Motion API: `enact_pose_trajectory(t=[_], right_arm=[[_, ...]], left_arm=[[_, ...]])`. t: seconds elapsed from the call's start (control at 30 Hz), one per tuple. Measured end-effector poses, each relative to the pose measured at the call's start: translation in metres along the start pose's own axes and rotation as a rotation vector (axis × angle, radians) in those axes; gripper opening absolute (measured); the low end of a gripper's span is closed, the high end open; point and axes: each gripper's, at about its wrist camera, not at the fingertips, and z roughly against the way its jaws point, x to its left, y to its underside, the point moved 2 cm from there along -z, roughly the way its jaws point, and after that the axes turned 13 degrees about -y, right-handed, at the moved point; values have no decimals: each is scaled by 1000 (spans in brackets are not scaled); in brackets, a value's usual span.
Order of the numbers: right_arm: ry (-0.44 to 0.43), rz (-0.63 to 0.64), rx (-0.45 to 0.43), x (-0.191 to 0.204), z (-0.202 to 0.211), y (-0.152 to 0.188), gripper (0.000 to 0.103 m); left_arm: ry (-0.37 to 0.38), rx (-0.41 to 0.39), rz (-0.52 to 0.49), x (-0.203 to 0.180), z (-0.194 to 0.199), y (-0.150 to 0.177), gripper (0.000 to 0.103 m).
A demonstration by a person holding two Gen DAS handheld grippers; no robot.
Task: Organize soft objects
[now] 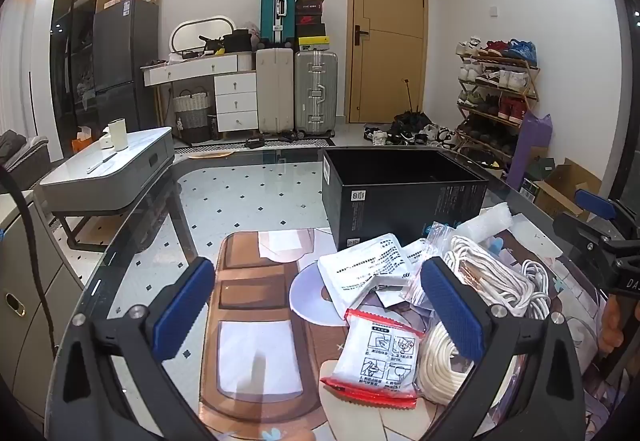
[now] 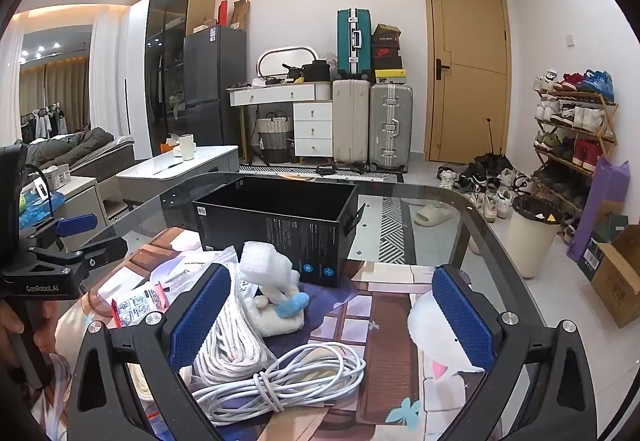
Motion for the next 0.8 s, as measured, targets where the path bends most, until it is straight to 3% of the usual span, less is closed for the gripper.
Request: enact_pose_trajectory(t=[0.8], right_arm=[[0,2,13,1,-2,0,102]], left_arm=[[2,-6,8,-1,0,-1,103]])
